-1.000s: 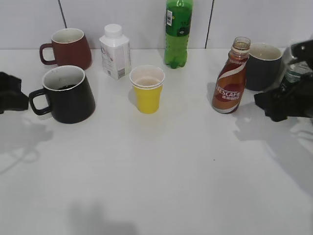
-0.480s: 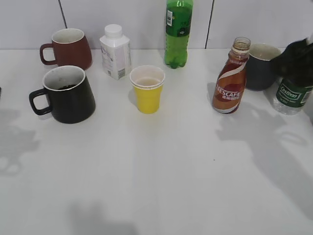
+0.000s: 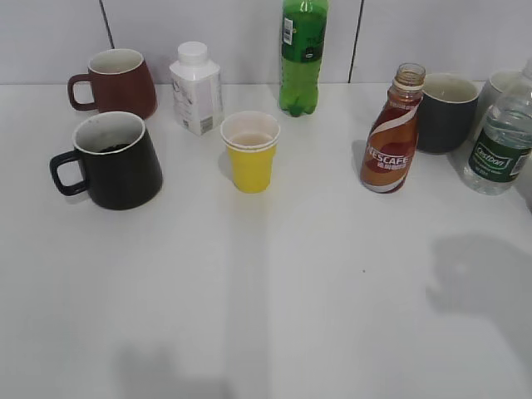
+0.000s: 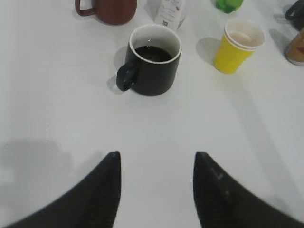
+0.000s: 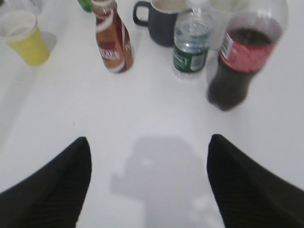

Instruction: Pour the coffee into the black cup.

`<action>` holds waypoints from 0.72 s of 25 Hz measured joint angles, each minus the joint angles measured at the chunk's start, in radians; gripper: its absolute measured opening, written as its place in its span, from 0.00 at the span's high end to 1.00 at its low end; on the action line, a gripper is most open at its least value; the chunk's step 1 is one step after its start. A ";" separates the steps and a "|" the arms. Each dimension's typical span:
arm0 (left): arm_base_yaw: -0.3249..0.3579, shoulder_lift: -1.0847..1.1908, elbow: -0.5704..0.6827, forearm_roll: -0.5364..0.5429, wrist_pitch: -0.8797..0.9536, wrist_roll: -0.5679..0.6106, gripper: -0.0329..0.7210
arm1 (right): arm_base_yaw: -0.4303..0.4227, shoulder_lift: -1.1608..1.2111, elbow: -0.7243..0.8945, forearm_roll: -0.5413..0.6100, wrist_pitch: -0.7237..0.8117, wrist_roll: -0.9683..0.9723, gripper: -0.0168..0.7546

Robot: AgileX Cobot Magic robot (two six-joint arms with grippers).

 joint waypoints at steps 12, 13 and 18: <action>0.000 -0.363 0.206 0.034 0.108 0.008 0.45 | 0.001 -0.431 0.002 -0.032 0.451 -0.043 0.21; 0.000 -0.393 0.214 0.036 0.111 0.018 0.45 | 0.001 -0.465 0.005 -0.035 0.453 -0.056 0.21; 0.000 -0.507 0.244 0.036 0.125 0.045 0.45 | 0.001 -0.596 0.071 -0.027 0.461 -0.118 0.21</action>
